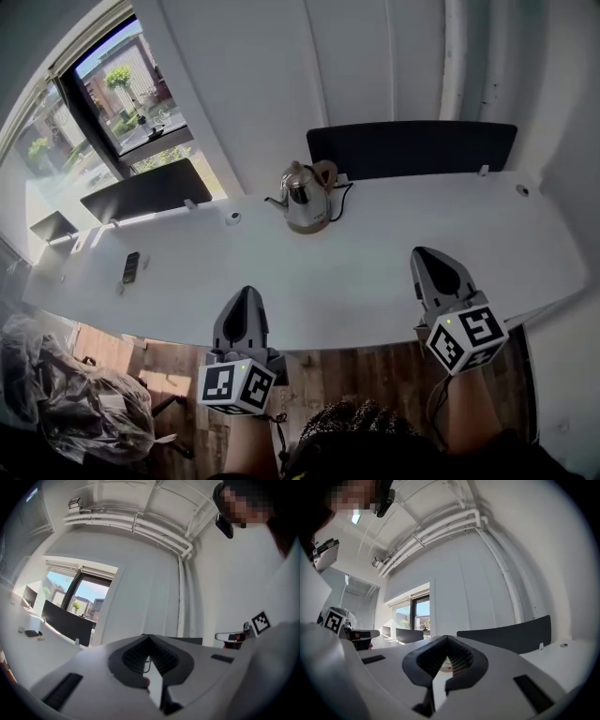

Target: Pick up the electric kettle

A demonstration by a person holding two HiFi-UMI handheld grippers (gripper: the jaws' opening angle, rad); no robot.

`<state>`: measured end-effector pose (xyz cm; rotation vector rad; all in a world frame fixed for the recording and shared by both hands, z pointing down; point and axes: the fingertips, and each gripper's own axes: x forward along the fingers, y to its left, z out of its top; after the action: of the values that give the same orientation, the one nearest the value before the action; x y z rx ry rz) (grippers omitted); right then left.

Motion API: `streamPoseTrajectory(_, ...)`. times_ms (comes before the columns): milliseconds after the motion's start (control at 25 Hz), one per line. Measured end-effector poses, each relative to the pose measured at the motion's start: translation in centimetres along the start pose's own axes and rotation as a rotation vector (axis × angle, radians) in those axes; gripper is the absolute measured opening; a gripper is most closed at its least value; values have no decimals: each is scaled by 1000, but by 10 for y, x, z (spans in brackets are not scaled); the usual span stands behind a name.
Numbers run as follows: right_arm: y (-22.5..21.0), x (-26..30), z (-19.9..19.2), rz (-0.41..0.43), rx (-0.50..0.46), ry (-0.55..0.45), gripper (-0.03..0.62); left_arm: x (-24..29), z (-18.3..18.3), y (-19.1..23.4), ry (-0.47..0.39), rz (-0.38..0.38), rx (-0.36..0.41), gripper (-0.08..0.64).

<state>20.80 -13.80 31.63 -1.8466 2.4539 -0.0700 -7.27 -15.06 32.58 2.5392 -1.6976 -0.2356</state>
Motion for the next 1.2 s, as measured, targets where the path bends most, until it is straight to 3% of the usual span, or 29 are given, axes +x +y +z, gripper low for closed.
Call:
streamPoseTrajectory(280, -2, 30, -13, 42, 29, 16, 6, 13, -4, 15, 1, 46, -6, 2)
streamPoseTrajectory(800, -22, 106, -9, -11, -4, 14, 6, 100, -11, 51, -6, 2, -35, 2)
streamPoseTrajectory(1200, -14, 159, -10, -29, 0, -3, 6, 134, -11, 82, -1, -18, -25, 2)
